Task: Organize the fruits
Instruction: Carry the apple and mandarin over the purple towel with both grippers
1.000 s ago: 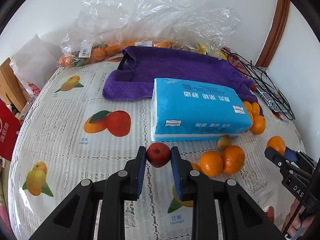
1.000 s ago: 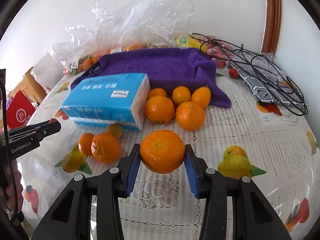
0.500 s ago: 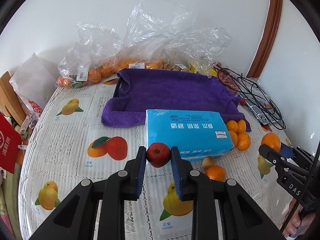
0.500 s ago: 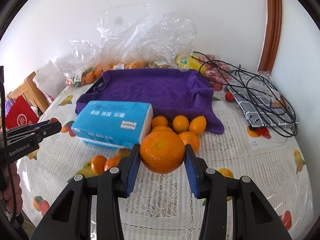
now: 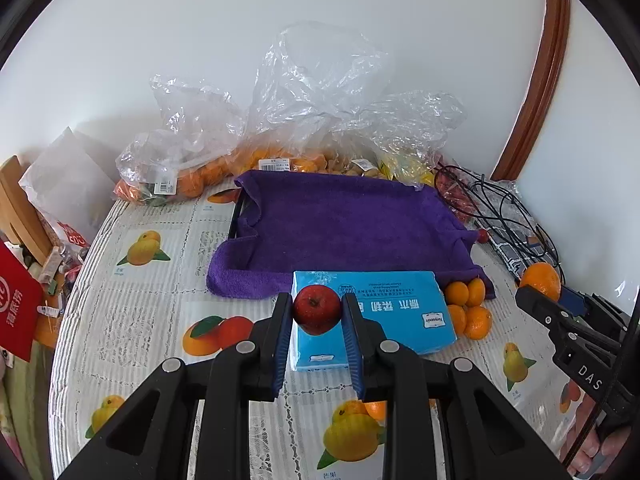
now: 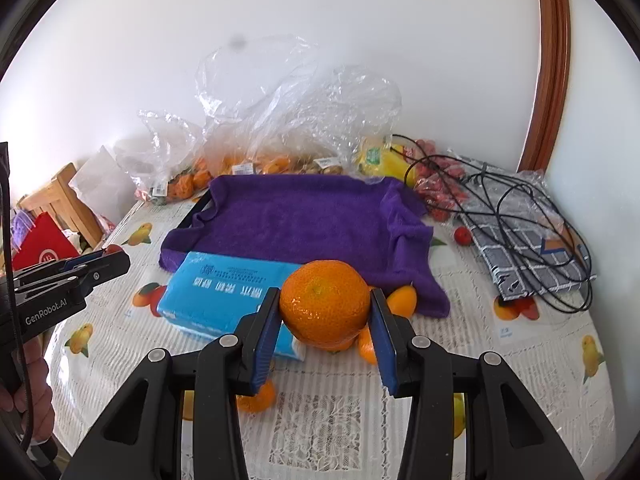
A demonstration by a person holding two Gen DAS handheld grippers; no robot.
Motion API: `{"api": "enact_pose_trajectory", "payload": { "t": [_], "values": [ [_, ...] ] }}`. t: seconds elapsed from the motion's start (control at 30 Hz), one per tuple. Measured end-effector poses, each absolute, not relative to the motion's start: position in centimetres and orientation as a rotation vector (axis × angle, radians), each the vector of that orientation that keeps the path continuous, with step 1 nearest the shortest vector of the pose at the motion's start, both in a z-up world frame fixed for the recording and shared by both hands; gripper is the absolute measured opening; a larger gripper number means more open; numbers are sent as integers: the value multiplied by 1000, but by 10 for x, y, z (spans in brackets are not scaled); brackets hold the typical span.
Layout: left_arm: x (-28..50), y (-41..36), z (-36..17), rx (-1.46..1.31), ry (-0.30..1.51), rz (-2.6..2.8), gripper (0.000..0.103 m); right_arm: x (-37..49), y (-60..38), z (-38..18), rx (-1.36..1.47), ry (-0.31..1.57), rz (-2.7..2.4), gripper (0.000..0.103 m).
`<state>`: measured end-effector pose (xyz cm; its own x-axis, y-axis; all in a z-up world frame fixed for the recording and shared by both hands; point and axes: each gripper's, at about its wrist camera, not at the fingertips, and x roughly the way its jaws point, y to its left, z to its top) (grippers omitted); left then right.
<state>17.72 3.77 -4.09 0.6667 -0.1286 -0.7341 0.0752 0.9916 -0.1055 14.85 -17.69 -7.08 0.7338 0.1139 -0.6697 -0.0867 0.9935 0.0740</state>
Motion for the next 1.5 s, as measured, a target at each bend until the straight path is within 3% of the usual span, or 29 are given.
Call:
{"api": "enact_pose_trajectory", "payload": {
  "t": [1.5],
  "values": [
    [280, 47, -39, -57, 838, -108, 24, 261, -173, -67, 50, 730, 119, 43]
  ]
}}
